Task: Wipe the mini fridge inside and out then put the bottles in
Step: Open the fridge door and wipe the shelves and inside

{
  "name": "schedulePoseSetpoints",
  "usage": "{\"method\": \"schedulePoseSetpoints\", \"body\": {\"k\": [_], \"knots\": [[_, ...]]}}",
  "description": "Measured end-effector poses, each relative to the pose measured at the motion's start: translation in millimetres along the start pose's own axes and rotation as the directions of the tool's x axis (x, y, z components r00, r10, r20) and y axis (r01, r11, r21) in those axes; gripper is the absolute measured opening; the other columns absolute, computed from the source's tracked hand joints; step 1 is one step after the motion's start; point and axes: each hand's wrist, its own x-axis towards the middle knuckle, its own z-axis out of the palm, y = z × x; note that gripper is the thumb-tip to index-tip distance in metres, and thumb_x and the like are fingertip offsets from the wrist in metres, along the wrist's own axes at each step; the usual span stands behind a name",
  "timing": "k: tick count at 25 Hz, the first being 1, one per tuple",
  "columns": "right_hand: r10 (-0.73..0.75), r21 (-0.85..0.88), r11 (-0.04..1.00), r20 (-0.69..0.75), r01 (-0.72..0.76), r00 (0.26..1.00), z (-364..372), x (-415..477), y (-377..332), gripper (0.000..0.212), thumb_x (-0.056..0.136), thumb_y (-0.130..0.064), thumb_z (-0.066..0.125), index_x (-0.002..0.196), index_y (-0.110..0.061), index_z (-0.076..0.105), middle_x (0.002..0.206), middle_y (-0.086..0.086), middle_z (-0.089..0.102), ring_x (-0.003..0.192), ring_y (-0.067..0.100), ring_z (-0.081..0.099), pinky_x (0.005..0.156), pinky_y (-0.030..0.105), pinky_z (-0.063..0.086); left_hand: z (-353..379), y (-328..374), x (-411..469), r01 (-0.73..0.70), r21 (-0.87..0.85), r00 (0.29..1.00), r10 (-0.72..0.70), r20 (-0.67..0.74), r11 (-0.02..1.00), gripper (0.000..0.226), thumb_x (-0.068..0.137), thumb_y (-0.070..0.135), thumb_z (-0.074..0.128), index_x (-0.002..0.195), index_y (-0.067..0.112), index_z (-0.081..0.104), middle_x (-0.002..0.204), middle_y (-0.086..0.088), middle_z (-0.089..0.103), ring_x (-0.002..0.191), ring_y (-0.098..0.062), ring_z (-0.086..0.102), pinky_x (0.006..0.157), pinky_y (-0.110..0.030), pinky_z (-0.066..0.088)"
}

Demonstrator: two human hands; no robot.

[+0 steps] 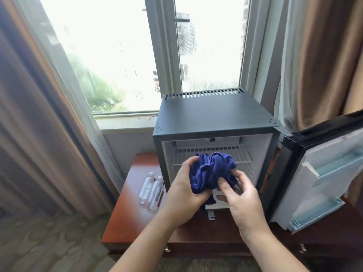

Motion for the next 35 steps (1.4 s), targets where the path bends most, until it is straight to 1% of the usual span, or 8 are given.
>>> {"method": "schedulePoseSetpoints", "body": {"k": [3, 9, 12, 15, 19, 22, 26, 35], "knots": [[-0.181, -0.176, 0.97, -0.057, 0.169, 0.982, 28.6, 2.9, -30.9, 0.02, 0.094, -0.033, 0.071, 0.111, -0.041, 0.065, 0.105, -0.017, 0.072, 0.1, 0.004, 0.069, 0.084, 0.018, 0.056, -24.7, 18.7, 14.7, -0.128, 0.081, 0.984, 0.137, -0.114, 0.988, 0.081, 0.075, 0.016, 0.081, 0.144, 0.036, 0.045, 0.139, 0.017, 0.054, 0.129, -0.004, 0.055, 0.109, -0.034, 0.048], [-0.401, -0.514, 0.783, 0.011, 0.349, 0.916, 39.8, 63.5, -111.4, 0.033, 0.095, -0.04, 0.064, 0.128, -0.039, 0.061, 0.123, -0.022, 0.061, 0.116, -0.003, 0.053, 0.093, 0.013, 0.038, -59.3, 75.9, 90.8, -0.28, 0.35, 0.921, 0.353, -0.166, 0.894, 0.079, 0.083, 0.021, 0.077, 0.15, 0.039, 0.04, 0.154, 0.013, 0.04, 0.139, -0.019, 0.034, 0.114, -0.039, 0.035], [-0.3, -0.685, 0.696, -0.002, 0.217, 0.954, 31.0, 101.8, -122.8, 0.049, 0.096, -0.042, 0.063, 0.14, -0.022, 0.057, 0.139, 0.0, 0.058, 0.134, 0.018, 0.048, 0.103, 0.025, 0.035, -70.8, 76.9, 135.1, -0.13, 0.611, 0.987, 0.163, 0.002, 0.781, 0.09, 0.089, 0.039, 0.073, 0.16, 0.046, 0.017, 0.169, 0.007, 0.018, 0.155, -0.023, 0.011, 0.123, -0.048, 0.014], [-0.082, -0.765, 0.643, -0.031, 0.029, 0.996, 18.7, 123.7, -117.9, 0.081, 0.094, -0.048, 0.064, 0.159, -0.015, 0.028, 0.158, 0.017, 0.036, 0.147, 0.031, 0.034, 0.117, 0.035, 0.028, -64.7, 59.8, 149.3, 0.056, 0.675, 0.991, -0.124, 0.052, 0.735, 0.102, 0.086, 0.044, 0.075, 0.163, 0.039, 0.008, 0.166, -0.007, 0.026, 0.151, -0.033, 0.023, 0.123, -0.05, 0.024], [-0.103, -0.791, 0.537, 0.283, 0.293, 0.954, 13.5, 153.5, -115.2, 0.074, 0.096, -0.042, 0.062, 0.16, -0.035, 0.024, 0.168, 0.013, 0.016, 0.155, 0.029, 0.017, 0.123, 0.038, 0.018, -57.7, 56.8, 164.6, 0.124, 0.417, 0.992, -0.121, -0.034, 0.9, 0.087, 0.084, 0.033, 0.078, 0.155, 0.017, 0.03, 0.143, -0.01, 0.055, 0.132, -0.033, 0.052, 0.111, -0.047, 0.044], [-0.025, -0.782, 0.434, 0.486, 0.447, 0.874, 19.2, 177.4, -110.3, 0.061, 0.101, -0.033, 0.056, 0.158, -0.035, 0.033, 0.168, 0.008, 0.023, 0.153, 0.025, 0.024, 0.122, 0.03, 0.016, -56.0, 59.9, 182.9, 0.087, 0.504, 0.989, -0.136, 0.061, 0.86, 0.057, 0.09, 0.022, 0.07, 0.142, 0.017, 0.047, 0.133, -0.009, 0.062, 0.124, -0.031, 0.059, 0.107, -0.042, 0.047], [-0.013, -0.775, 0.408, 0.524, 0.483, 0.852, 20.3, 215.0, -101.7, 0.051, 0.103, -0.027, 0.054, 0.153, -0.03, 0.044, 0.163, 0.003, 0.036, 0.147, 0.025, 0.037, 0.12, 0.028, 0.023, -44.3, 58.6, 210.1, 0.042, 0.625, 0.977, -0.163, 0.138, 0.779, 0.068, 0.098, 0.023, 0.062, 0.158, 0.015, 0.032, 0.157, -0.01, 0.044, 0.143, -0.03, 0.042, 0.119, -0.041, 0.033], [0.054, -0.823, 0.324, 0.509, 0.467, 0.859, 26.9, 302.6, -101.2, 0.05, 0.104, -0.025, 0.053, 0.153, -0.031, 0.044, 0.156, 0.003, 0.047, 0.142, 0.029, 0.044, 0.116, 0.031, 0.029, -31.0, 39.8, 289.9, 0.089, 0.683, 0.966, -0.229, 0.117, 0.725, 0.073, 0.103, 0.027, 0.059, 0.163, 0.014, 0.019, 0.165, -0.011, 0.031, 0.15, -0.032, 0.032, 0.123, -0.043, 0.027]]}}
